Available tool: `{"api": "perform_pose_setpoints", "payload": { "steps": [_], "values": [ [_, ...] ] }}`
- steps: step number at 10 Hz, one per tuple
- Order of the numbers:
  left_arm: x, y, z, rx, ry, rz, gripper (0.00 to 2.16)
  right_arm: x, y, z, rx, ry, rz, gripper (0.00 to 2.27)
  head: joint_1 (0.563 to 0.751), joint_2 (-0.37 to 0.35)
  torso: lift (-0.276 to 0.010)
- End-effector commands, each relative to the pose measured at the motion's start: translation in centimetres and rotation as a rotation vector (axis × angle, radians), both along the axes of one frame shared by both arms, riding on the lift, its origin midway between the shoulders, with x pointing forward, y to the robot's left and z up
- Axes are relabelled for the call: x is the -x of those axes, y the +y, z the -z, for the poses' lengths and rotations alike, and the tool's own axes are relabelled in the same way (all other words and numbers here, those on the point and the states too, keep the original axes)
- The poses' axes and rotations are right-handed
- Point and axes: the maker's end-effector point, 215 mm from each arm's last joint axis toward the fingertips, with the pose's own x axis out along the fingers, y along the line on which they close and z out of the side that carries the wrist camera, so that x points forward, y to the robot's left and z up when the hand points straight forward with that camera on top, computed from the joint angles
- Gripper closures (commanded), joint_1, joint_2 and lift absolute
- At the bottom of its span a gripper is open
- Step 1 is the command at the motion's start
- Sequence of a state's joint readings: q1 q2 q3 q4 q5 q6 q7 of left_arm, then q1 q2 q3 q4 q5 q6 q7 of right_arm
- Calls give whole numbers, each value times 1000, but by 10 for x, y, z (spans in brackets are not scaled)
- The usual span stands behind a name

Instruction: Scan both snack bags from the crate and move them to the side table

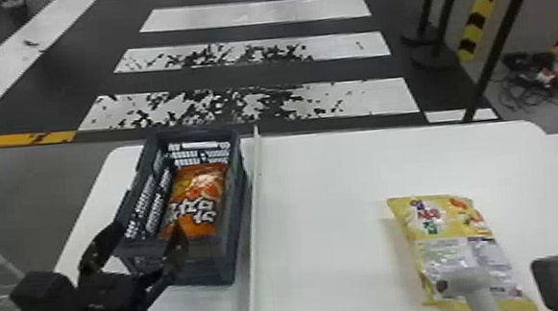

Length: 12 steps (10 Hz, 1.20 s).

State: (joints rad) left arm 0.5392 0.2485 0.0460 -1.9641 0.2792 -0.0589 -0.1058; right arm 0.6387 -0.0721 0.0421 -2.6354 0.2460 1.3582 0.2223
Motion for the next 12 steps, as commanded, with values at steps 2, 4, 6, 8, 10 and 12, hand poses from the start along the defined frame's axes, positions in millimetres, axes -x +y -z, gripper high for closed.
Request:
{"api": "perform_pose_setpoints", "payload": {
  "steps": [2, 4, 6, 8, 10, 12],
  "values": [
    [0, 0, 1, 0, 1, 0, 97, -14, -6, -11, 14, -39, 3, 2223, 695, 27, -99],
    [1, -1, -1, 0, -3, 2, 97, -53, -37, -29, 46, -141, 24, 2223, 695, 13, -99],
    [2, -1, -2, 1, -5, 2, 100, -94, -81, -40, 53, -264, 60, 2223, 695, -41, -99],
    [2, -2, -3, 3, -6, 4, 100, -125, -121, -44, 25, -360, 107, 2223, 695, -88, -99],
    [3, -2, -3, 2, -5, 6, 100, -139, -151, -35, 15, -401, 139, 2223, 695, -146, -99],
    [3, -2, -3, 1, -5, 5, 100, -157, -169, -20, -20, -425, 152, 2219, 695, -176, -99]
  ]
}}
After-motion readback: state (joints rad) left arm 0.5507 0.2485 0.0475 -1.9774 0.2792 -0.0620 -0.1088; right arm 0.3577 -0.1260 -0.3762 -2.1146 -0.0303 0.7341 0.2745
